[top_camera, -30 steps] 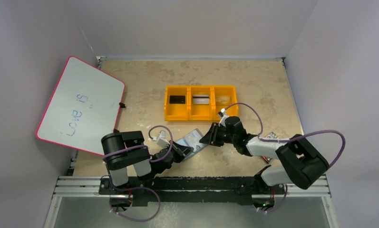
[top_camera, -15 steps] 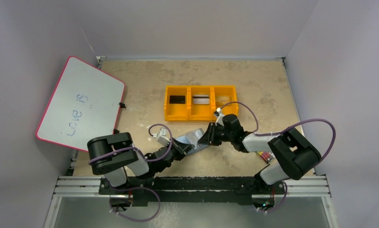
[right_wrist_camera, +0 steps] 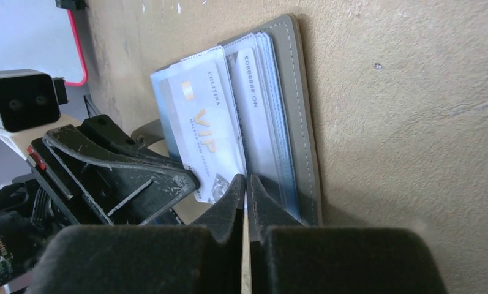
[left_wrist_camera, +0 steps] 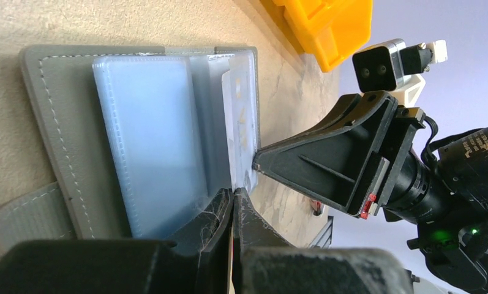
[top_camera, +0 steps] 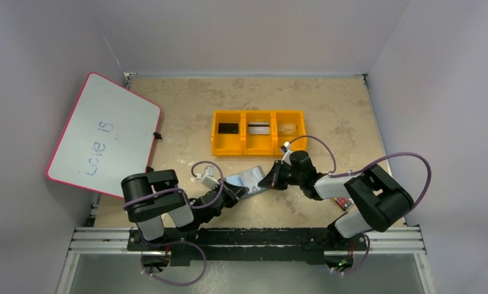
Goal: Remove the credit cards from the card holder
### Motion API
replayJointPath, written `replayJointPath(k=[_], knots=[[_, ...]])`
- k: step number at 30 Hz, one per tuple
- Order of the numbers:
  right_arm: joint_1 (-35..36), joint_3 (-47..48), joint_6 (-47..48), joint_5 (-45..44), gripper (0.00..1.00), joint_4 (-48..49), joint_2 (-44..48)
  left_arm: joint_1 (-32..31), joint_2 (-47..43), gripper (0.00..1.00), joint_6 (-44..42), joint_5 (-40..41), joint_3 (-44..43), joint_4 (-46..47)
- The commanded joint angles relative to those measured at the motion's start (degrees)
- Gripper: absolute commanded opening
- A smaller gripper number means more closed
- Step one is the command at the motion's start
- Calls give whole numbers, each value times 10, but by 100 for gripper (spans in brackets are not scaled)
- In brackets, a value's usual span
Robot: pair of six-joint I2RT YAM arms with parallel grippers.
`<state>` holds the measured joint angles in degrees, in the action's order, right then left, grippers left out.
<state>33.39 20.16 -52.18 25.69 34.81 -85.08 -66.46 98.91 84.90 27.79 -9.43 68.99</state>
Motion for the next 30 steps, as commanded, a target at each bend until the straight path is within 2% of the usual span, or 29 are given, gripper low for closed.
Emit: replayJointPath(k=[1,10,20,23,30], knots=[[9,9,-26,5,0,37,6,-3,5,0,5,1,3,78],[5,7,-15,-60,0,-15,17,-3,-19,0,11,9,19,36],[5,4,-3,-38,0,4,14,-3,-27,0,7,0,10,4],[5,11,18,-39,6,14,22,-3,-16,10,10,-5,6,7],[5,43,68,-19,10,-41,13,-3,-3,14,7,-14,-6,15]])
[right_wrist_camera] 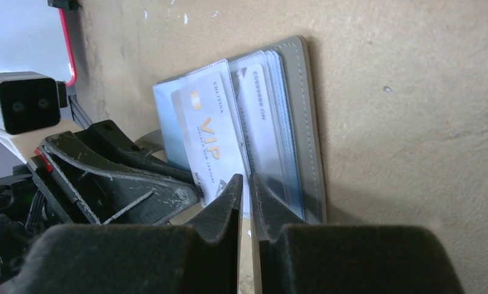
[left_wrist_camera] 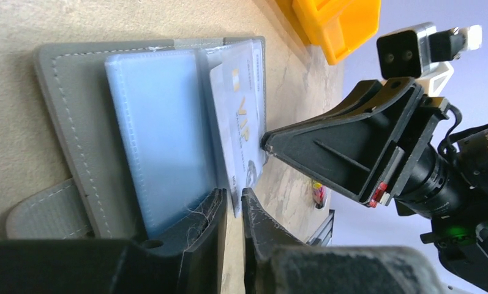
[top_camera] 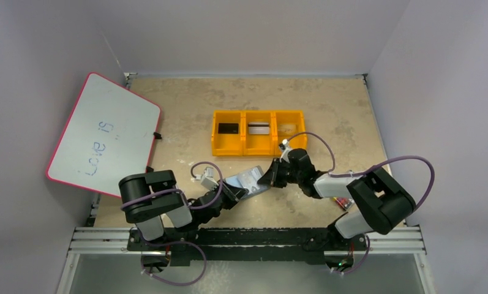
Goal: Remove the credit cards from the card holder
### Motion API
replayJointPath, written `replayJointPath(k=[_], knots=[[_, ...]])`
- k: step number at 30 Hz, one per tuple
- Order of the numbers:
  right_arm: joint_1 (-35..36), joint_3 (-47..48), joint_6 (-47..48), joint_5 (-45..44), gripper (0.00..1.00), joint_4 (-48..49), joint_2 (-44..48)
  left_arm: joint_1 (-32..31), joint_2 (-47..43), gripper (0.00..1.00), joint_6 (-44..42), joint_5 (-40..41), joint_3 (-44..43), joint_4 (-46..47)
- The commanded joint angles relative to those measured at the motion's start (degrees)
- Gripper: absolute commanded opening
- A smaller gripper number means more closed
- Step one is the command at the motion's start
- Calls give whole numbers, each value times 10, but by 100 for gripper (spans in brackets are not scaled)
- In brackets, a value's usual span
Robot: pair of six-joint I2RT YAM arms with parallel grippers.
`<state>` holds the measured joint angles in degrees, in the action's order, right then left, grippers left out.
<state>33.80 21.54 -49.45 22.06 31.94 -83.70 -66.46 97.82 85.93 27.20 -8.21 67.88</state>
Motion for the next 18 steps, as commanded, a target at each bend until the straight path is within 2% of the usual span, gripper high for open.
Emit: replayJointPath(k=[1,4,11,18], knots=[[1,29,42,22,10,-8,-8,-3,10,13,-5,-10,-22,26],[1,24,39,23,9,0,-23,-3,14,0,-3,-10,-23,35],[1,23,34,-11,1,-16,-18,-3,13,0,7,-3,-5,51],[1,34,50,-43,0,-58,-1,-3,-7,0,15,-3,0,-1]])
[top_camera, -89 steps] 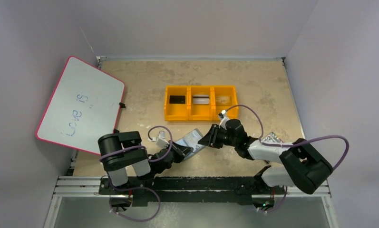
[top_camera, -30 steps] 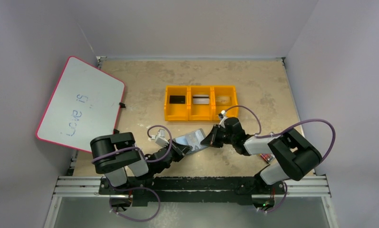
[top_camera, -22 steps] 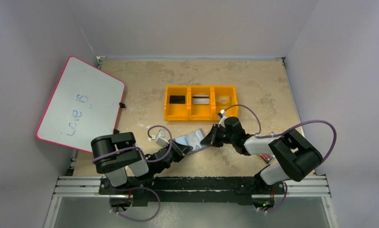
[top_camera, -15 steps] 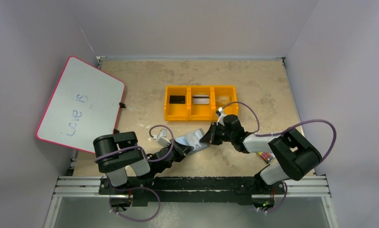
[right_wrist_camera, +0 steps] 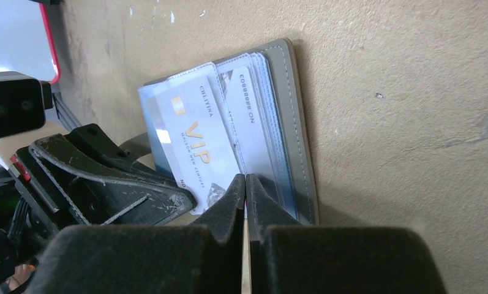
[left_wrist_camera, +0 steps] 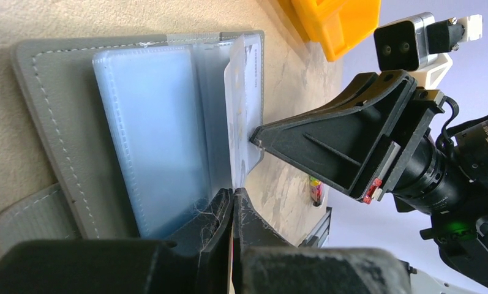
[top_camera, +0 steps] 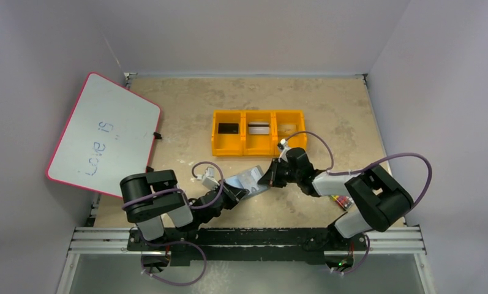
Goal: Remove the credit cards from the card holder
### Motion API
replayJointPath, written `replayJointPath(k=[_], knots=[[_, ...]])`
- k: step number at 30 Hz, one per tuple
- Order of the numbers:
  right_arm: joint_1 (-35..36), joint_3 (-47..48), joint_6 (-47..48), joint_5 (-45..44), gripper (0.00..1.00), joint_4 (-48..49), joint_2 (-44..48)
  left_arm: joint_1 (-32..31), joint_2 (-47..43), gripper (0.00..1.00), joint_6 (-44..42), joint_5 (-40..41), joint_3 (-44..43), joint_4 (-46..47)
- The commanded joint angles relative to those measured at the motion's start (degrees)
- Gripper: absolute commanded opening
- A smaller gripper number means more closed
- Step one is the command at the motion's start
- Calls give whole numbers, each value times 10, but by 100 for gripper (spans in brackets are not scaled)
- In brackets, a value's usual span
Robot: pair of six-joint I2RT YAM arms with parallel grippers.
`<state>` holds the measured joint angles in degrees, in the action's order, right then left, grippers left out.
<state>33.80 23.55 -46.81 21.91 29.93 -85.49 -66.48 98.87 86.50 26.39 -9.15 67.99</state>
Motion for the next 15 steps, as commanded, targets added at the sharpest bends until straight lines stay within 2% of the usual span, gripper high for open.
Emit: replayJointPath(k=[1,8,15], knots=[[1,13,24,-47,0,-42,22,-3,-19,0,10,6,11,-4],[13,37,80,-20,2,-66,65,-3,-17,2,12,0,2,-24],[52,64,86,-30,3,-89,26,-3,2,2,9,-7,-15,-14]])
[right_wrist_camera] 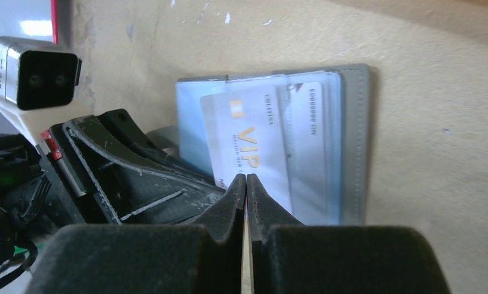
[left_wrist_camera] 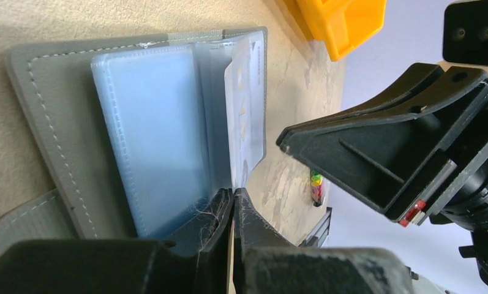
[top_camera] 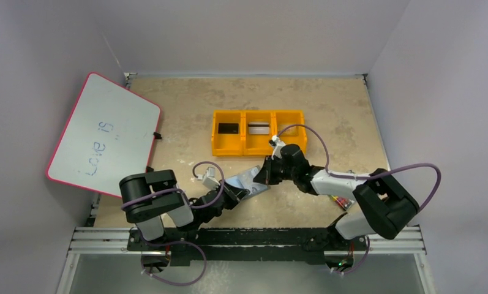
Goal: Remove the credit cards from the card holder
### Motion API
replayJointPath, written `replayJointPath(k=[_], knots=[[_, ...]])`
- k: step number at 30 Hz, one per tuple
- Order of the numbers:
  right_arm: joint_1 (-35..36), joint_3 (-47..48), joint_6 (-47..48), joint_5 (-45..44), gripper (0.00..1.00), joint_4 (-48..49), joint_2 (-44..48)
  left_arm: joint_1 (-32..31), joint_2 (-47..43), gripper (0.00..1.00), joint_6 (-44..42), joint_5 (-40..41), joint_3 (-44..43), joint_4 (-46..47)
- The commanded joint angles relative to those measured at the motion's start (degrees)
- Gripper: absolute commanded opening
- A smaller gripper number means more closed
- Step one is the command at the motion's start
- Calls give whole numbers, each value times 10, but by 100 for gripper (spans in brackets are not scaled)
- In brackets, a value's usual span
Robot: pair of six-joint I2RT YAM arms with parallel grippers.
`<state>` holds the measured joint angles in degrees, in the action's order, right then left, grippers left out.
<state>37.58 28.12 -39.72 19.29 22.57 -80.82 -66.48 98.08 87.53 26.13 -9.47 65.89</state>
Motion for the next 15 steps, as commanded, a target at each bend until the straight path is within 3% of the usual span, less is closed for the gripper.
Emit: replayJointPath(k=[1,8,15], knots=[[15,18,11,-13,1,-20,-26,-3,11,2,0,-3,-10,7],[17,0,-12,-97,0,-57,-14,-3,2,2,3,1,-6,-7],[18,-14,-12,-85,0,-46,-34,-3,2,5,0,-2,-11,-11]])
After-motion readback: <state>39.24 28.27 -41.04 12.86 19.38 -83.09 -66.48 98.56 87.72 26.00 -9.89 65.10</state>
